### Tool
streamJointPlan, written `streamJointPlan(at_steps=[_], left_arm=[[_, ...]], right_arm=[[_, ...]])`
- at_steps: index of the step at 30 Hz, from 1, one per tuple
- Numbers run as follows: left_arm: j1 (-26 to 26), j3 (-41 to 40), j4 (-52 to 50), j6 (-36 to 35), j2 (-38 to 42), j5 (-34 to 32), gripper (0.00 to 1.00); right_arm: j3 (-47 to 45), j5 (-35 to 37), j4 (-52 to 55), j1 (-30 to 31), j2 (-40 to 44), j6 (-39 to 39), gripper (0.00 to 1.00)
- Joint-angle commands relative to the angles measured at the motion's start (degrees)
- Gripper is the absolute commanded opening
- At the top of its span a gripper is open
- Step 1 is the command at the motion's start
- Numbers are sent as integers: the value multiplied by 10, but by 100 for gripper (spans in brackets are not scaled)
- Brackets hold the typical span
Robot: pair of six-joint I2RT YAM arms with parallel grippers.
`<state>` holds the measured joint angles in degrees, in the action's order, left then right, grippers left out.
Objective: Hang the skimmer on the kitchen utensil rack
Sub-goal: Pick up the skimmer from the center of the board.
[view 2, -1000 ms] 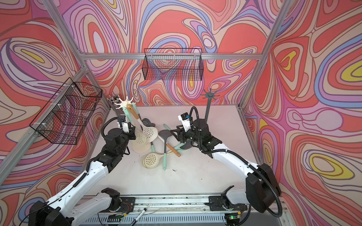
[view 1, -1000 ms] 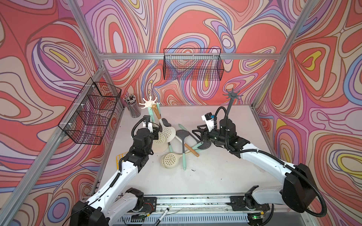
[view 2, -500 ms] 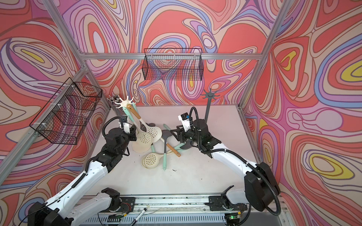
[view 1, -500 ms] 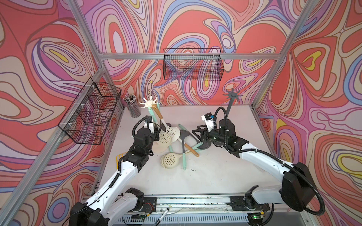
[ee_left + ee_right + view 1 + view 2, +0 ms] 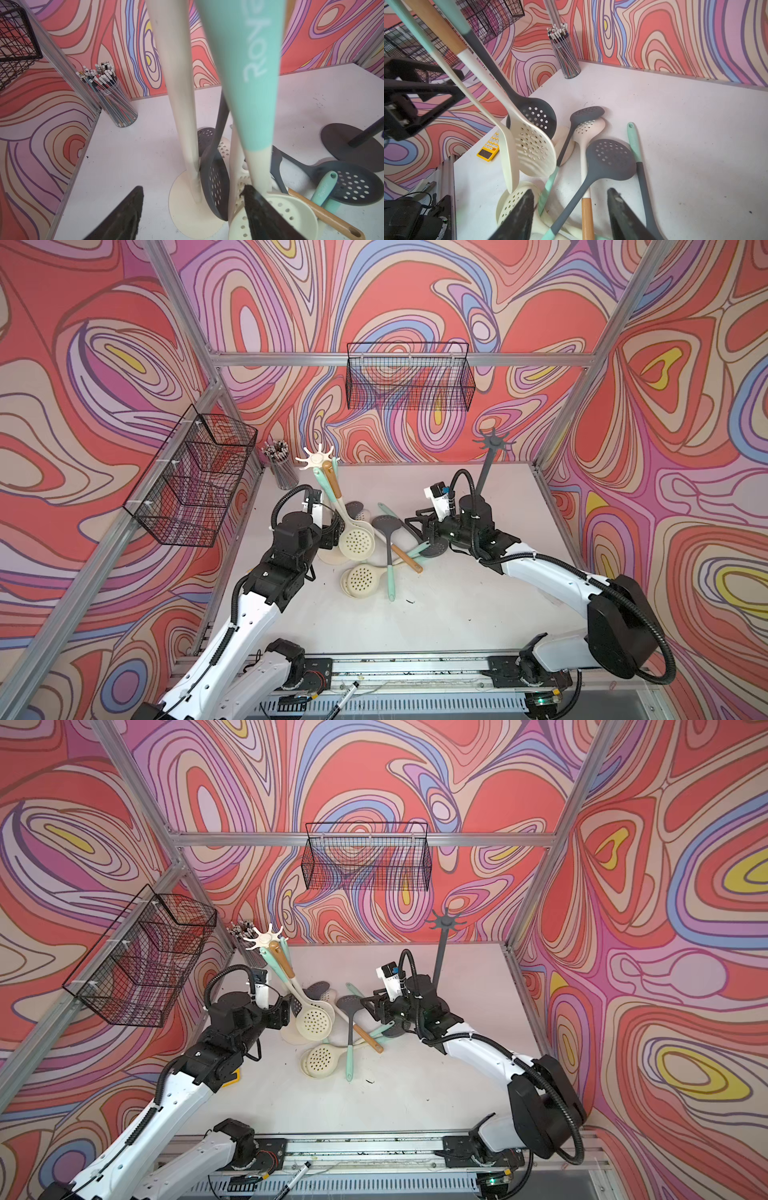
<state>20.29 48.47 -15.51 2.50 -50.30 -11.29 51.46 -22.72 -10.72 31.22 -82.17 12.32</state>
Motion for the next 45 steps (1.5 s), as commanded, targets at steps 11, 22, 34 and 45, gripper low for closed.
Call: streamJointPlan(at_steps=[11, 22, 34, 45], left_arm=[[-80, 18, -181, 72, 53, 84, 100], [-84, 13, -274, 138, 77, 139, 100], [-84, -15, -316, 197, 75, 182, 100], [-84, -22, -303, 198, 89, 196, 100]], right_arm=[[21, 125, 107, 36, -89, 45, 56], [16, 150, 125, 47, -98, 23, 55], [-12, 180, 116, 116, -95, 33, 53], [-27, 225, 50, 174, -108, 237, 48]])
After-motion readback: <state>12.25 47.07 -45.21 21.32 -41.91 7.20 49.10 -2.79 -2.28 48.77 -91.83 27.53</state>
